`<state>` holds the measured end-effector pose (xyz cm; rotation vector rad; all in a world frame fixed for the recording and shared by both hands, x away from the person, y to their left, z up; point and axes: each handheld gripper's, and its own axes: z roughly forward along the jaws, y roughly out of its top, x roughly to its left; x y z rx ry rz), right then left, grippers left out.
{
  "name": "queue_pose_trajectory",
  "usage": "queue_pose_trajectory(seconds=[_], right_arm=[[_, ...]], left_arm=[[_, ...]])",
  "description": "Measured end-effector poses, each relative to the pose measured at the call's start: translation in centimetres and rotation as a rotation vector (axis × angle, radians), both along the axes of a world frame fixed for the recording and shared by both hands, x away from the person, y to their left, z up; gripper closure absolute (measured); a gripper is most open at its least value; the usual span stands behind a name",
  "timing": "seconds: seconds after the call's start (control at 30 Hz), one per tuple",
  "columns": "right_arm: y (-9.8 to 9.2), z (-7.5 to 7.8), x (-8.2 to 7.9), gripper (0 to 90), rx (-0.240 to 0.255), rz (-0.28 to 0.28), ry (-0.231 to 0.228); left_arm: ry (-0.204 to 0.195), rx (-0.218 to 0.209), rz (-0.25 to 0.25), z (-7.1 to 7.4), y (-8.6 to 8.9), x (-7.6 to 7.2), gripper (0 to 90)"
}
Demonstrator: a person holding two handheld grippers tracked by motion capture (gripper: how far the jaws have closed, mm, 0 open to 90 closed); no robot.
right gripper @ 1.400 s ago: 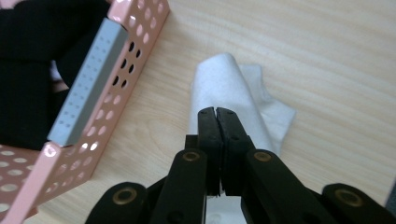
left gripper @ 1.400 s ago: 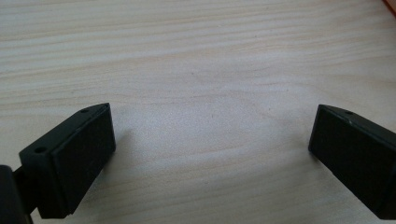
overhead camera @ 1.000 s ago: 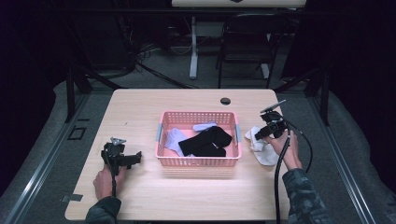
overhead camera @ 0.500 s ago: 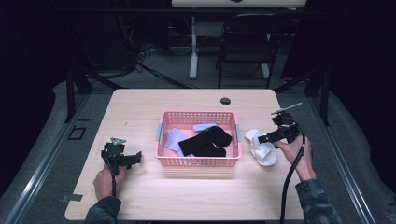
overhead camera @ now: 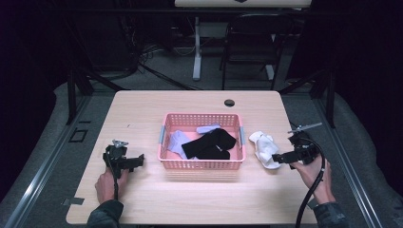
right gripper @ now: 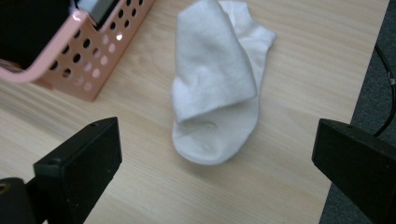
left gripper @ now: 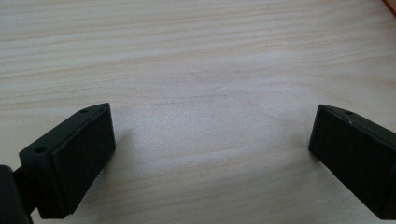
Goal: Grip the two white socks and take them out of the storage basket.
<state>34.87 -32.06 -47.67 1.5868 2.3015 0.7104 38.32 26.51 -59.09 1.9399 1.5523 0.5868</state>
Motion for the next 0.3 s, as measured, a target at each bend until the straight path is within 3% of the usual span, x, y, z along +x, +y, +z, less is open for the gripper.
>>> queue_pose_trajectory(seconds=[0.3], right_arm=[[-0.3, -1.4, -0.1, 0.0, -0.003, -0.002, 0.016]], left_arm=[[0.001, -0.001, 0.001, 0.0, 0.0, 0.0, 0.5]])
